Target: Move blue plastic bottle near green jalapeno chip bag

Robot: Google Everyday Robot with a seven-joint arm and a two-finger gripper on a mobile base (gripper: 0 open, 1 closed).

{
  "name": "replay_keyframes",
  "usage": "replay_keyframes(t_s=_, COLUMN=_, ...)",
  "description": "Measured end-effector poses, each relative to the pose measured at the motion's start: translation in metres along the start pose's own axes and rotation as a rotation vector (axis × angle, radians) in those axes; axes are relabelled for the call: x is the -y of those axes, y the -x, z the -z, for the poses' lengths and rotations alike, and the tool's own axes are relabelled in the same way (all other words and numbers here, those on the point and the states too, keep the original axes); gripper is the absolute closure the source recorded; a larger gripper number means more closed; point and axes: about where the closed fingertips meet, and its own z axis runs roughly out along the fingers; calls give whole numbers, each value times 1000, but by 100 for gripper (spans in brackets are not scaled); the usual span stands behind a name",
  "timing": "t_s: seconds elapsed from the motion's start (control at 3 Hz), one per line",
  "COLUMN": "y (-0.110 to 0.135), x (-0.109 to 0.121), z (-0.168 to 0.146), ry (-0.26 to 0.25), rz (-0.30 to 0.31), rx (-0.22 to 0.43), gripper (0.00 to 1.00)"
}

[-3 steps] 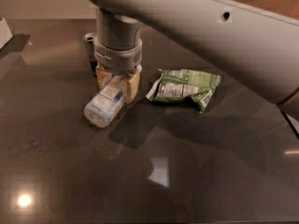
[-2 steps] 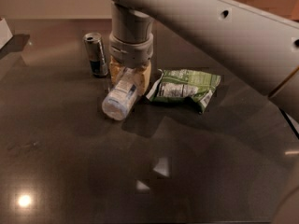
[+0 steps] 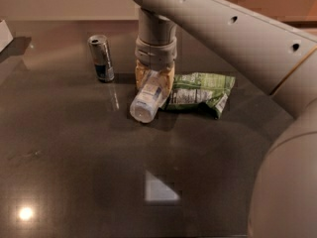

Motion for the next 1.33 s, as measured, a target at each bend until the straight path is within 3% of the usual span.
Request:
replay_keyframes(t_s=1.0, y=-17, x=-11, z=-7, ry=38, rz=7, rx=13, gripper=13)
replay_keyframes(t_s=1.33, y=-23, x=-10, z=5, ry=35, rz=4, rx=4, gripper=0)
